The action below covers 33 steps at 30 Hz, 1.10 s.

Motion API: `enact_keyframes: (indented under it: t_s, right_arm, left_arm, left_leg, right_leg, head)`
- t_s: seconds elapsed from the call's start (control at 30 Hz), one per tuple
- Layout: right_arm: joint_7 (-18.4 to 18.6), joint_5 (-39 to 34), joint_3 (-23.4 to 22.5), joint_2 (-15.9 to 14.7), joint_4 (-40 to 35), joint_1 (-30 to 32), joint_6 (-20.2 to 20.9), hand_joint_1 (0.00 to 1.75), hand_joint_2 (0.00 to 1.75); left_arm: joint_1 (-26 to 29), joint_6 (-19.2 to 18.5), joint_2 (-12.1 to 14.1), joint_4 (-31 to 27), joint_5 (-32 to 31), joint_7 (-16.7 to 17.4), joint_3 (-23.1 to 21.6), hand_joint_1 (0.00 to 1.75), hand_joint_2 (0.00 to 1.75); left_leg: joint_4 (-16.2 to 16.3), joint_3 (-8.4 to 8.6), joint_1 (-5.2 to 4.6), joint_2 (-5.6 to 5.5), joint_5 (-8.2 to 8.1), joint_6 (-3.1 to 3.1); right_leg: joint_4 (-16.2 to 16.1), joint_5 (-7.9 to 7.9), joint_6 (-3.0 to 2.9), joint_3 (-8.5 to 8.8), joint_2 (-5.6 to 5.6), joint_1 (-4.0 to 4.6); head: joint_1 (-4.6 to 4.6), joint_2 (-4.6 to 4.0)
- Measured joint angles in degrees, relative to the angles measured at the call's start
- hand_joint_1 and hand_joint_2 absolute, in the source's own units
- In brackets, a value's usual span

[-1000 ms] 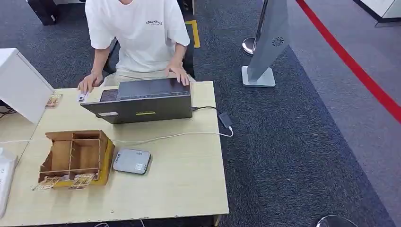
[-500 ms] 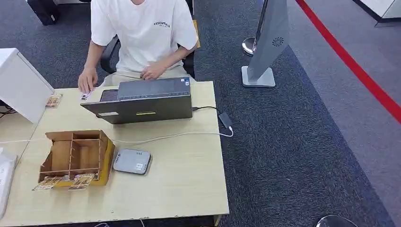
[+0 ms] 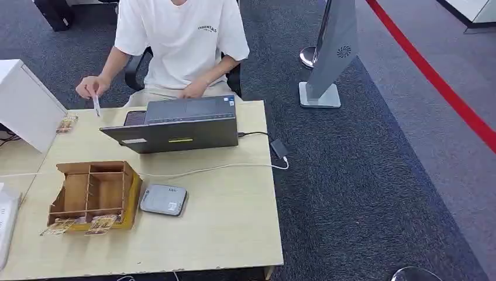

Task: Pass the card to the sensor for recognition and then transmit it.

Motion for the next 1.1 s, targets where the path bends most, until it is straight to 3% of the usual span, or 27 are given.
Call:
enact_keyframes:
  t_s: [0.2,0.3,0.53,0.7,0.87,1.1]
  right_arm:
    - [0.1,1.9,-0.1,-0.1,0.5,-0.5,-0.2,0.0,0.0]
    - [0.2,2.7,-0.2,-0.1,0.7,-0.7,-0.6,0.0,0.0]
    - [0.7,3.8,-0.3,-0.1,1.0,-1.3,-0.9,0.0,0.0]
    - [1.7,5.1,-0.3,-0.1,1.4,-1.8,-0.9,0.0,0.0]
    - [2.6,6.3,-0.3,-0.1,1.9,-2.3,-0.9,0.0,0.0]
    - [3.8,8.1,0.4,-0.1,2.4,-2.7,-0.7,0.0,0.0]
  left_arm:
    - [-1.7,-4.2,-1.4,-9.4,-0.4,-1.1,5.2,0.0,1.75]
    - [-1.1,-4.9,-2.0,-15.2,-1.3,-1.8,5.1,0.0,1.75]
    - [-0.5,0.3,-2.4,-24.3,-5.8,-2.0,-0.5,0.0,1.75]
    - [-1.4,6.0,-2.3,-29.8,-13.5,-2.7,-5.3,0.0,1.75]
    - [-4.4,10.3,-1.3,-30.9,-22.5,-2.4,-9.6,0.0,1.75]
    - [-8.6,15.0,1.3,-30.8,-34.9,0.6,-14.6,0.0,1.75]
  left_leg:
    - [0.0,0.04,0.01,0.02,0.02,-0.02]
    - [0.0,0.08,-0.01,0.03,0.02,-0.02]
    - [0.0,0.08,0.0,0.03,0.02,-0.02]
    - [0.0,0.09,0.0,0.03,0.03,-0.02]
    - [0.0,0.11,0.0,0.04,0.07,-0.03]
    - [0.0,0.1,0.01,0.04,0.11,-0.07]
  right_leg:
    - [0.0,0.02,-0.02,0.03,0.02,0.0]
    - [0.0,0.02,-0.02,0.02,0.05,0.0]
    - [0.0,0.02,-0.02,0.02,0.04,0.0]
    - [0.0,0.03,-0.01,0.02,0.05,0.0]
    - [0.0,0.07,-0.03,0.03,0.06,0.0]
    - [0.0,0.07,-0.03,0.01,0.08,0.0]
  head:
    - [-0.02,0.0]
    - [-0.04,0.0]
    - [-0.04,0.0]
    - [-0.04,0.0]
    - [-0.04,0.0]
    - [-0.04,0.0]
